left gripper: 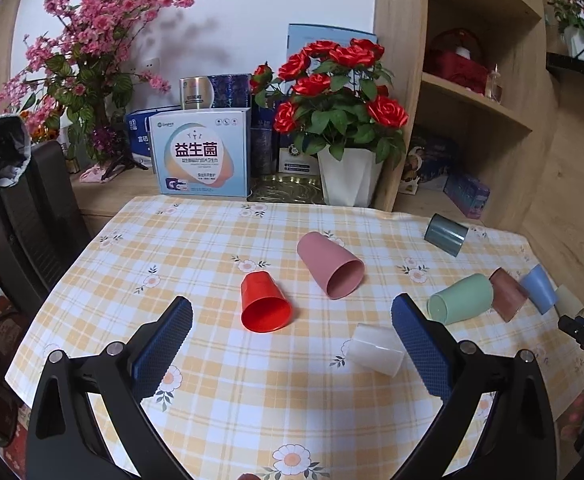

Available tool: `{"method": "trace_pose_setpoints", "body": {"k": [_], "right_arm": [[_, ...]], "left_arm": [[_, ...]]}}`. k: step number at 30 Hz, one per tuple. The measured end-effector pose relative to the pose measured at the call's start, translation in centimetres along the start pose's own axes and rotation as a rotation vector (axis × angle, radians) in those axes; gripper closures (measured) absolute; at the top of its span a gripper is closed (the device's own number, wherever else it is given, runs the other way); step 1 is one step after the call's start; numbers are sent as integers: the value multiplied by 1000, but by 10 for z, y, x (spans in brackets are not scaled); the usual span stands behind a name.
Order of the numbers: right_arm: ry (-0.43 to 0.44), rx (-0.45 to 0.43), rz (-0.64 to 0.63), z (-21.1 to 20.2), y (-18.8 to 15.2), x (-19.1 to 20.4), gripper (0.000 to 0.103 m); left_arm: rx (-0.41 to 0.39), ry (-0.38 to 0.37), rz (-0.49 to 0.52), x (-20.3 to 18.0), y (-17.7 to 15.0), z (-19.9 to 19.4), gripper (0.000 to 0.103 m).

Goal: Flip cup upside down
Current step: 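Move the right gripper to the lying blue cup and close on it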

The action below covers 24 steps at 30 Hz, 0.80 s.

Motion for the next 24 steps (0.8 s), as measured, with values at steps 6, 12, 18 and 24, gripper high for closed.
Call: {"method": "trace_pose_setpoints", "body": {"k": [6, 12, 18, 24], "right_arm": [[-95, 14, -57, 13, 8, -38, 15], [-228, 31, -72, 33, 28, -122, 15], [-270, 67, -14, 46, 50, -187, 15], [-257, 112, -115, 80, 66, -186, 16]], "left_arm": [[25, -21, 7, -15, 4, 21, 6], [37, -42, -14, -30, 11, 40, 6], [63, -66, -15, -44, 9, 54, 6], [98, -51, 4, -48, 5, 69, 6]]}}
Point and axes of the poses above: each gripper's, at about its wrist camera, not at the fingertips, and z roughly the way its jaws point, x to its left, y to its top, the point moved 7 cm from there along z, roughly the way its jaws point, and after that the axes turned 8 degrees about -y, right-handed, at the moved point
